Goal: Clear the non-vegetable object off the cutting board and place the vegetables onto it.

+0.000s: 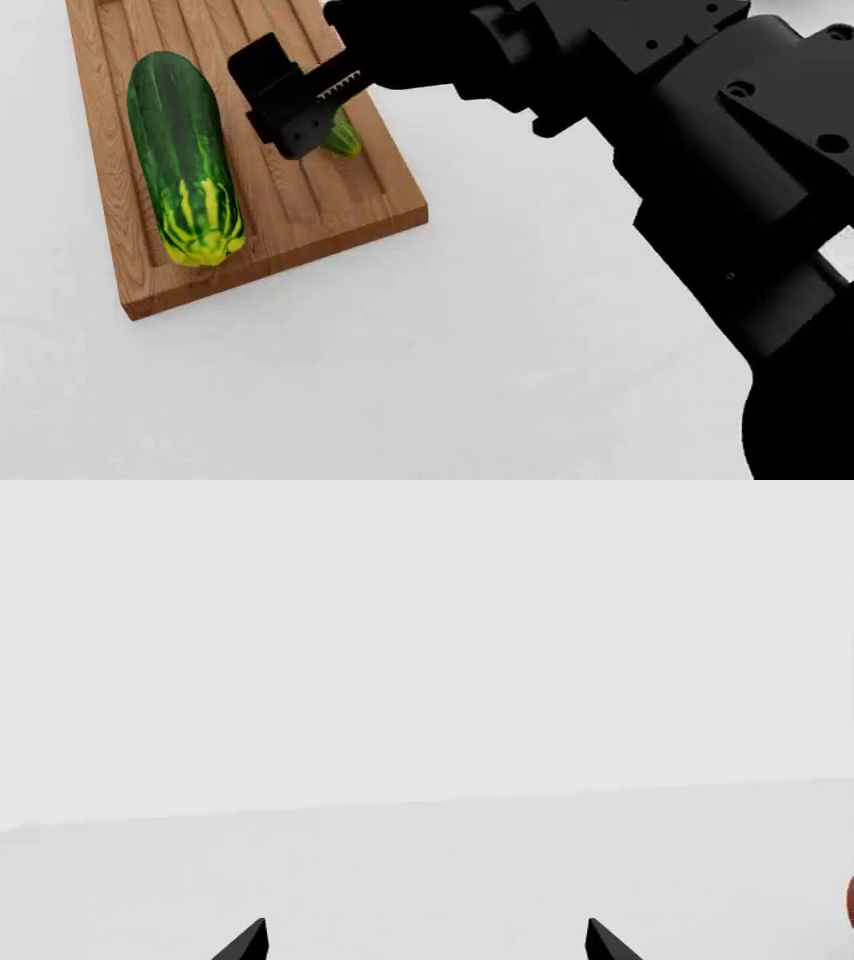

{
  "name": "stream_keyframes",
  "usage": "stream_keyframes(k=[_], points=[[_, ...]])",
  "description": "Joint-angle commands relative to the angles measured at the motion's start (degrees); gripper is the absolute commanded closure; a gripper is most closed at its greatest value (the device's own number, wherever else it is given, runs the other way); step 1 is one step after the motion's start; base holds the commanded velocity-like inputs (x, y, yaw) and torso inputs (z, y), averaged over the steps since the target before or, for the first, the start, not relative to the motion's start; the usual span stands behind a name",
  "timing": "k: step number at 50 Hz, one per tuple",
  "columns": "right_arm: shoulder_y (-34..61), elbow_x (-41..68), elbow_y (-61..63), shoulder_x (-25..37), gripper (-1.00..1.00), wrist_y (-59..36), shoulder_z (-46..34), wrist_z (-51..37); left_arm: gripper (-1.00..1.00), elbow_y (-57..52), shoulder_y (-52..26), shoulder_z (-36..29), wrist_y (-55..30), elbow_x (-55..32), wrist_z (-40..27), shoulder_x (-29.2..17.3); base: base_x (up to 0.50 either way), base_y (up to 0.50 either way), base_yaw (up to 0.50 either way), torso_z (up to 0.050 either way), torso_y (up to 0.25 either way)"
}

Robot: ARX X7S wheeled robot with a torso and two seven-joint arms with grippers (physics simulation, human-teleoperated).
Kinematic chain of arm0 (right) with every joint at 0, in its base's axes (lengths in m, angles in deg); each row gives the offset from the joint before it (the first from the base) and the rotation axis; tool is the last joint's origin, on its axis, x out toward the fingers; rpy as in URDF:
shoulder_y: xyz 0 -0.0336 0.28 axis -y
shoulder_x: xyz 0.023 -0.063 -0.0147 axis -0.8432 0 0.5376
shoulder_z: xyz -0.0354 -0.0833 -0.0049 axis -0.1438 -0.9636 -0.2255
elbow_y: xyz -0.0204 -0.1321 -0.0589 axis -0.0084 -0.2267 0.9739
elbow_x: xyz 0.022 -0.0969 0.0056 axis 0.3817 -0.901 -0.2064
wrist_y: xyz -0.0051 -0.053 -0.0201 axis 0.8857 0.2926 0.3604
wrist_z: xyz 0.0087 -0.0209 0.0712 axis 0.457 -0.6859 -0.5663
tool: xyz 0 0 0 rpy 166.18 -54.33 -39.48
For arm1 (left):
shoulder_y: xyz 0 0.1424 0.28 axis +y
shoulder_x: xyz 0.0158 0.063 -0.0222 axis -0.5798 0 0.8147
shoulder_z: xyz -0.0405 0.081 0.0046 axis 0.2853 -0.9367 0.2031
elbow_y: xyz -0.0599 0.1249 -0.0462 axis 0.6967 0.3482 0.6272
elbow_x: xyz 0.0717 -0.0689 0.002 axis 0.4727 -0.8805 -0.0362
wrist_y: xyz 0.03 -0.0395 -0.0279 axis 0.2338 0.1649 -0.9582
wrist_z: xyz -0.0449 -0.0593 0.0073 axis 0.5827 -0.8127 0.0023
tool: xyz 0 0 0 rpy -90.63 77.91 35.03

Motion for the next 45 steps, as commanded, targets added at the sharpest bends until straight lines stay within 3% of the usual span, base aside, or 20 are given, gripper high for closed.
stream_keyframes(k=[1,15,24,32,40,45], points=[[4.4,4.7,16.8,9.4,-1.0,-2.4,4.4,-10.1,-1.0,0.4,-0.9,-0.3,-0.3,-0.7,-0.2,0.1,0.0,0.0,0.0,0.0,0.0],[12.3,22.2,56.8,32.2,-1.0,-6.2,14.8,-39.2,-1.0,-1.4,-9.1,0.0,-7.5,-8.4,-4.5,1.1,0.0,0.0,0.0,0.0,0.0],[21.3,36.8,68.9,39.6,-1.0,-11.3,18.1,-52.7,-1.0,-1.6,-11.7,1.7,-10.7,-13.1,-7.5,1.1,0.0,0.0,0.0,0.0,0.0],[23.0,51.4,70.5,40.1,-1.0,-21.7,30.2,-66.8,-1.0,-0.9,-15.0,3.0,-12.7,-16.9,-10.3,1.0,0.0,0.0,0.0,0.0,0.0],[23.2,72.0,68.1,35.3,-1.0,-30.4,42.4,-91.7,-1.0,-1.3,-15.2,4.4,-13.7,-20.2,-12.6,0.8,0.0,0.0,0.0,0.0,0.0],[23.1,82.7,69.0,32.8,-1.0,-30.6,46.6,-106.0,-1.0,-1.6,-15.4,5.4,-14.2,-22.6,-14.2,0.5,0.0,0.0,0.0,0.0,0.0]])
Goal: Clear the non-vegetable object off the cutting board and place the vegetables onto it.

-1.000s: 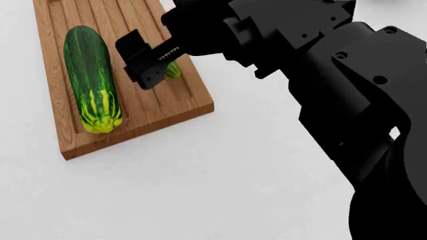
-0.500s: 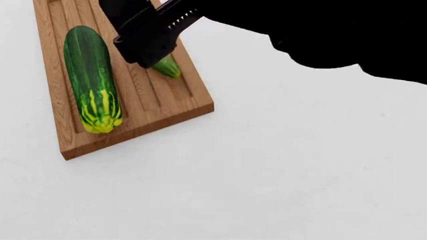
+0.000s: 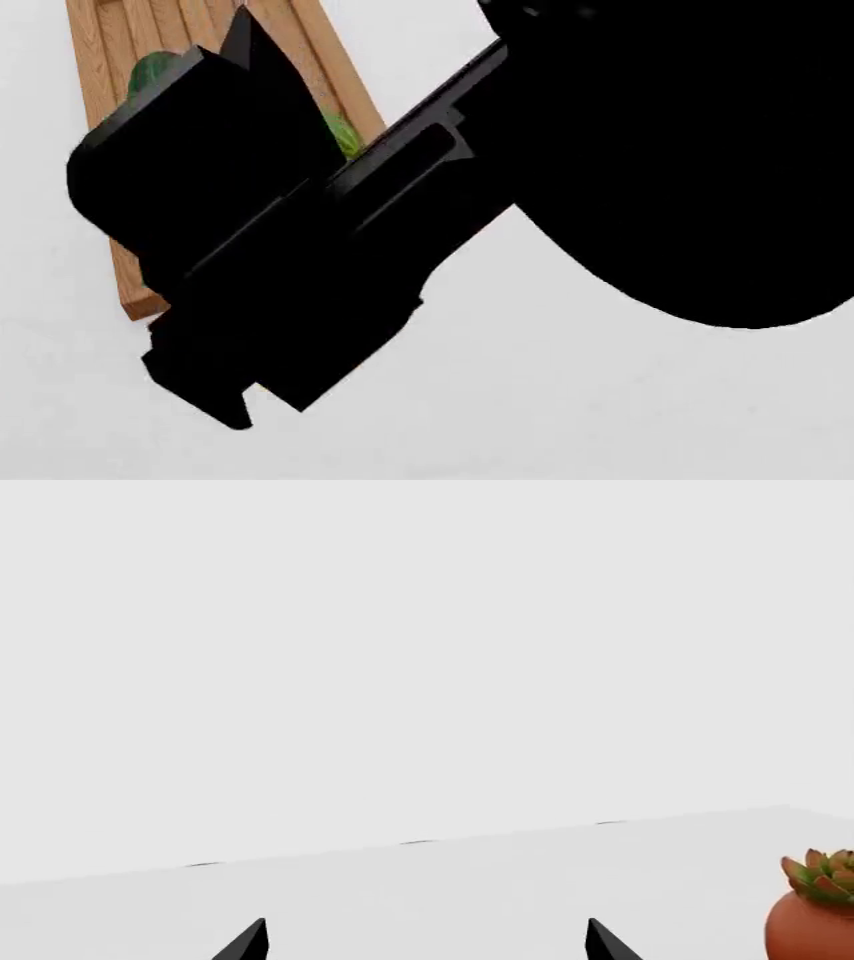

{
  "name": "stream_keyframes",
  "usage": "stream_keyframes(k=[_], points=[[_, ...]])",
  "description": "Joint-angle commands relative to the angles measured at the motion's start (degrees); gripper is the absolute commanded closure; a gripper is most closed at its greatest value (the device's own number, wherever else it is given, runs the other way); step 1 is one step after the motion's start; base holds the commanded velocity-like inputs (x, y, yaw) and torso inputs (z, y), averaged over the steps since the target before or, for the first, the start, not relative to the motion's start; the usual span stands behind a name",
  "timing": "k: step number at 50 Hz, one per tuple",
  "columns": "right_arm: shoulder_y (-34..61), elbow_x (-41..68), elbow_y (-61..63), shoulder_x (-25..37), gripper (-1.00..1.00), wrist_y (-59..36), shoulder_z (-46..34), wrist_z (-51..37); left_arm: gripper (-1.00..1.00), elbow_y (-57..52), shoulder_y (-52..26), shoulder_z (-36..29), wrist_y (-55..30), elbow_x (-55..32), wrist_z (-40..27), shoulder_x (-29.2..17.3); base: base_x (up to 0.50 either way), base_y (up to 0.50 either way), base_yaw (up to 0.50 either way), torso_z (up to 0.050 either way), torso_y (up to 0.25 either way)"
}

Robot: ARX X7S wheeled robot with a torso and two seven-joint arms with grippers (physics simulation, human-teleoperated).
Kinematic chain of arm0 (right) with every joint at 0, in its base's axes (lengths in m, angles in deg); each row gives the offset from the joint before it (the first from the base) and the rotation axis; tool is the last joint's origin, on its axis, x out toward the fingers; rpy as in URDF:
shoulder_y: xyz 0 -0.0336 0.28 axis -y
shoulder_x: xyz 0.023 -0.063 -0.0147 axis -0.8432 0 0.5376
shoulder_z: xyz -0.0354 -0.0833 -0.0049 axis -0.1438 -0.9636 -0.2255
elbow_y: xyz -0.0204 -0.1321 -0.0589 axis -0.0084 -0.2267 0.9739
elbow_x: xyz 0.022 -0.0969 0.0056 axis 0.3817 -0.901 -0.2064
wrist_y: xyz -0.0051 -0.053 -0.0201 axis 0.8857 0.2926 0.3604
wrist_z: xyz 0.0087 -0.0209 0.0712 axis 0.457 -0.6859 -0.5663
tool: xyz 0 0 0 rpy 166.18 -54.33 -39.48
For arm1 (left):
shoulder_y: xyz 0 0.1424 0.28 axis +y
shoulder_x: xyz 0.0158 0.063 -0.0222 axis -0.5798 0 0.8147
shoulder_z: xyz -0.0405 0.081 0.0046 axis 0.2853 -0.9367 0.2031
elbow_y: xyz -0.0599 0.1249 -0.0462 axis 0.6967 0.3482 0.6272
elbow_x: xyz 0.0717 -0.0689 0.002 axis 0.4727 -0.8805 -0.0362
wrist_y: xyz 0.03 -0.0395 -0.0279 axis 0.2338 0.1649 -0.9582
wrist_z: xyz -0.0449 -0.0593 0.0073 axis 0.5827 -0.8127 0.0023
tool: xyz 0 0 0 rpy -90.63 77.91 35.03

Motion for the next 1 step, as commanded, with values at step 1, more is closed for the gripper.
stream_keyframes(k=[1], points=[[1.5,22.6,2.7,-2.5,-1.0,-6.1,12.4,-28.7,-1.0,-0.4,-1.5,2.2,-2.0,-5.9,-3.9,-0.5,0.0,0.0,0.0,0.0,0.0]])
